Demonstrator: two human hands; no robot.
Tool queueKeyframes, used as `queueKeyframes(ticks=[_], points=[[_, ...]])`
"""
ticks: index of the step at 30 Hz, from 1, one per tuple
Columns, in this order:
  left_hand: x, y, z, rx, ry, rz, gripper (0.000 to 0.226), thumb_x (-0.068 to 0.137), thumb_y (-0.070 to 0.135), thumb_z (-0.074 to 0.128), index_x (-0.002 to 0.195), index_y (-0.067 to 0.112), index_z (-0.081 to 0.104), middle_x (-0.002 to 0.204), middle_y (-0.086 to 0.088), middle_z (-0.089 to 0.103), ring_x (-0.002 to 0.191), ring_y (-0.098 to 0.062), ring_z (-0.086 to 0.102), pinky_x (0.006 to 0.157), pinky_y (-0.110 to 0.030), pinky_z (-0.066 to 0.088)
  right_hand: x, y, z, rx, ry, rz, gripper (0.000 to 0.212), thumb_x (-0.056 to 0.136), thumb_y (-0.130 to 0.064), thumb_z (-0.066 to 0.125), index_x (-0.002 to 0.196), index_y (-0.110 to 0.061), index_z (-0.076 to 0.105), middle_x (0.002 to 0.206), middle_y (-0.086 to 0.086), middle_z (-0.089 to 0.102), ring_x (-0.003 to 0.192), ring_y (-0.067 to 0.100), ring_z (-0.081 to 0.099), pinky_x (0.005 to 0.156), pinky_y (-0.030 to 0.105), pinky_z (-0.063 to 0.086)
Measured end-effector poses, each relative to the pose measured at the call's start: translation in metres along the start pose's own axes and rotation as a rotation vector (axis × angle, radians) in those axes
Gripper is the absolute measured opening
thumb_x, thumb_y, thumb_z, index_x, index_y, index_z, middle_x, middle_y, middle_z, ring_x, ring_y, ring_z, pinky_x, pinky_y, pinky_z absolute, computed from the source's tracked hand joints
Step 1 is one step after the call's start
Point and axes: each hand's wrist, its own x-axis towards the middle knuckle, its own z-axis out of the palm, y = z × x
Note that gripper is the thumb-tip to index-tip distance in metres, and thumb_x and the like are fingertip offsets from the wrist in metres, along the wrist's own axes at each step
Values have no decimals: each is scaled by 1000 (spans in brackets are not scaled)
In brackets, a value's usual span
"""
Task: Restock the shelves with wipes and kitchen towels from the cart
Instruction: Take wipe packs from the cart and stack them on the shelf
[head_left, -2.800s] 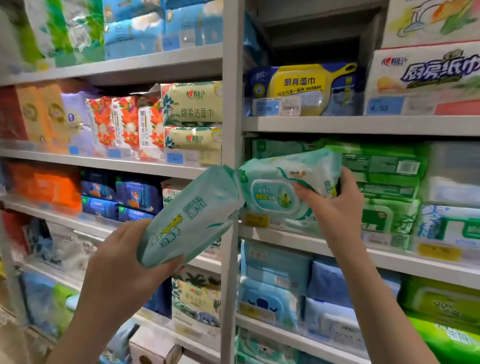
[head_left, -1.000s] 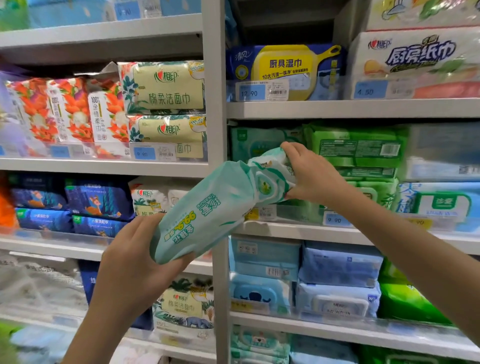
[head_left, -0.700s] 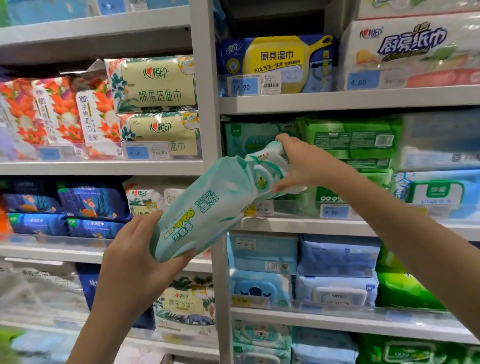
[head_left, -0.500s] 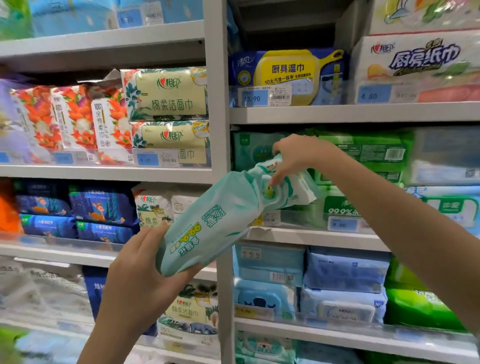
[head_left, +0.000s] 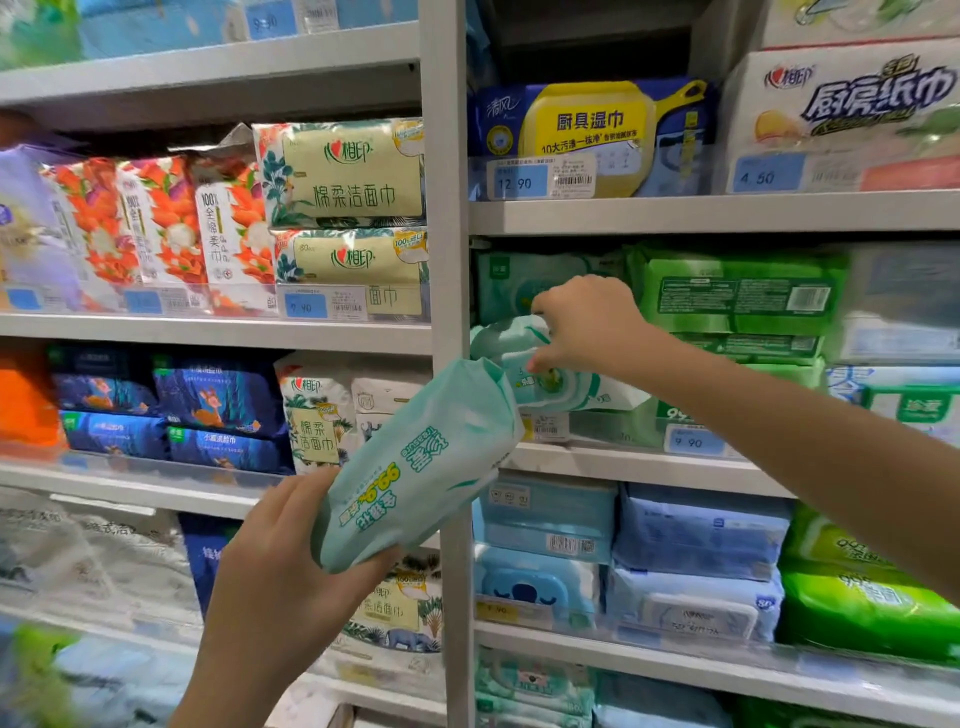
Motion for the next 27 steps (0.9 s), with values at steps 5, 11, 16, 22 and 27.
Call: queueKeyframes(ticks=[5,11,16,22,27], points=[[0,-3,0,-23,-15,-20,65,61,58,59,109,14,61,92,11,57,78,-4,46,60,-11,35,-13,6,15,86,170,-31,57,73,-61,69,114,-21,65,78,1,50,79,22,40,69,31,26],[1,-4,-1,-17,-35,-13,66,62,58,59,109,11,61,89,8,58,71,-9,51,56,-12,36,-10,19,29,334,330,-128,53,69,-50,77,107,-13,73,66,2,49,72,22,39,69,31,22],[1,-4,-2,-9,-52,4,70,63,60,59,109,8,62,87,5,58,67,-17,56,51,-17,40,-6,18,41,312,498,-145,47,72,-54,68,83,-9,76,53,6,58,58,25,51,62,31,32],[-5,-9,-2,-18,-83,2,69,63,60,59,111,12,60,90,6,58,71,-16,55,52,-17,38,2,21,53,203,599,-185,52,84,-57,52,64,-11,67,46,3,53,45,24,48,56,31,39],[-5,-9,-4,-10,-84,6,65,62,58,59,110,13,61,91,8,58,73,-15,54,57,-14,37,4,24,64,269,662,-96,51,87,-49,57,57,-7,57,46,5,50,45,24,47,54,30,38]])
